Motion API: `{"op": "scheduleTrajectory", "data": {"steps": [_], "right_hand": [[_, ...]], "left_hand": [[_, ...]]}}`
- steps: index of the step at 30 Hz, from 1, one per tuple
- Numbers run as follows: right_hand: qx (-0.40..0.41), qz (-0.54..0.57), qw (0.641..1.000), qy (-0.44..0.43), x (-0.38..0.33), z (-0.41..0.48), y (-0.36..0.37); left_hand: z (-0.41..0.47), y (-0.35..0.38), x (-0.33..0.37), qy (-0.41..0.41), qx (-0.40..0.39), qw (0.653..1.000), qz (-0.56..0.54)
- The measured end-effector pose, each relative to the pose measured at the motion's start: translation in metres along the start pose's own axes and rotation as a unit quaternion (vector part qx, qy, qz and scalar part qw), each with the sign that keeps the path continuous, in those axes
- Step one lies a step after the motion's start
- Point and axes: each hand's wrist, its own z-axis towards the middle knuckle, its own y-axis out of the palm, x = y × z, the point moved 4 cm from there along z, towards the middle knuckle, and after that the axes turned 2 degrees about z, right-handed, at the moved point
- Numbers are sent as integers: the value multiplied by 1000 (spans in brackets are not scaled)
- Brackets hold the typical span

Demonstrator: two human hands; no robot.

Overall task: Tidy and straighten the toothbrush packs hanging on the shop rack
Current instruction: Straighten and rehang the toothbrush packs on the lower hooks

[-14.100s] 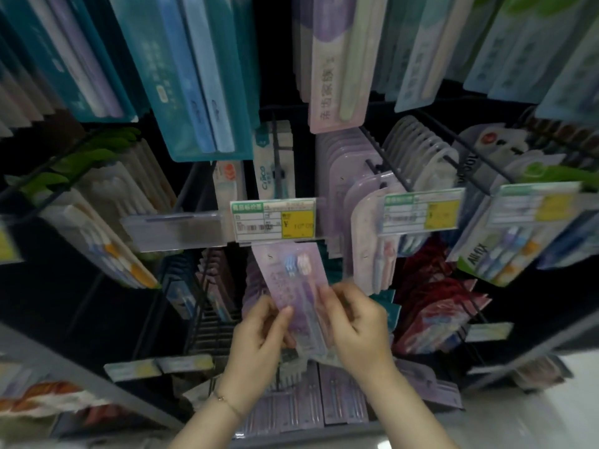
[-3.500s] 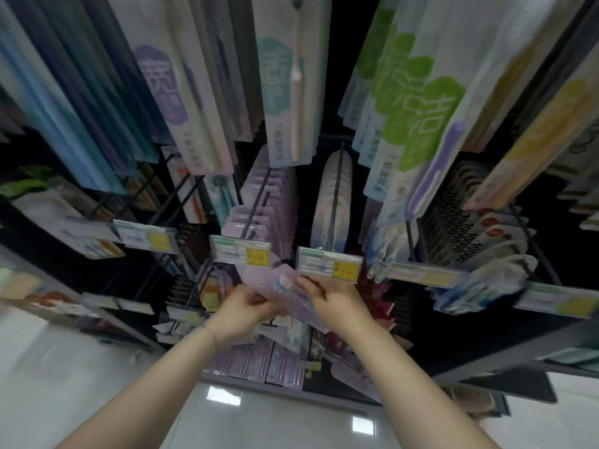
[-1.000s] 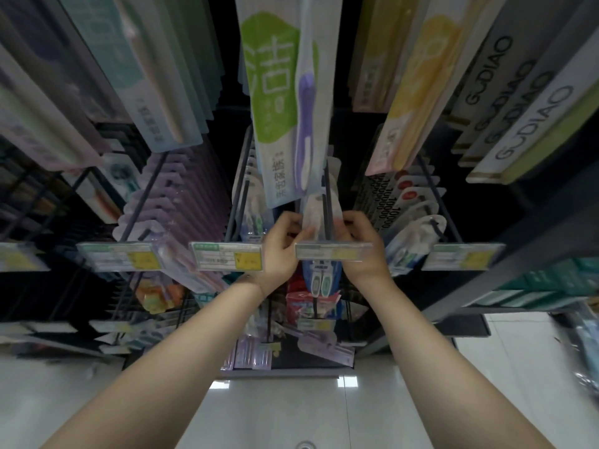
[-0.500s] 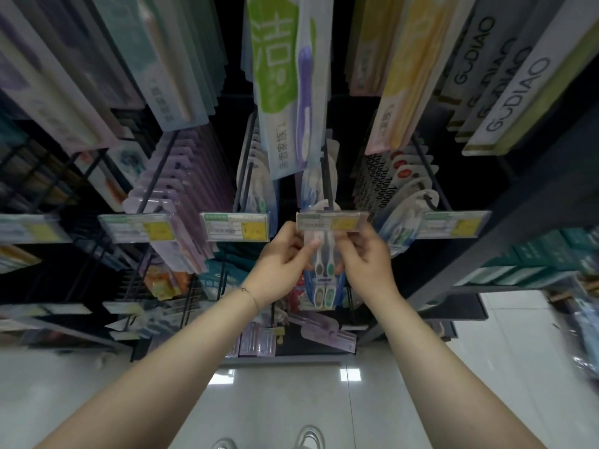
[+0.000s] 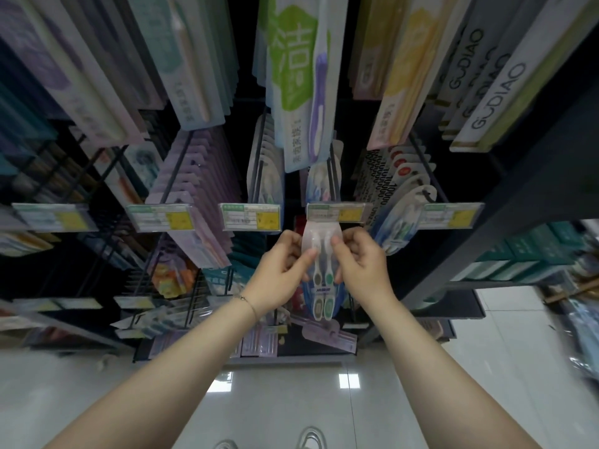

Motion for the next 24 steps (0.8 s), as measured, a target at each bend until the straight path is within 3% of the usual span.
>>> {"op": "scheduleTrajectory", "data": {"steps": [14, 24], "right_hand": [[-106, -78, 991, 3, -14, 6, 75], [-98, -111, 988, -52, -21, 0, 90]], "left_hand": [[-22, -69, -27, -45, 35, 998, 39], [-24, -84, -27, -14, 35, 999, 30]]}}
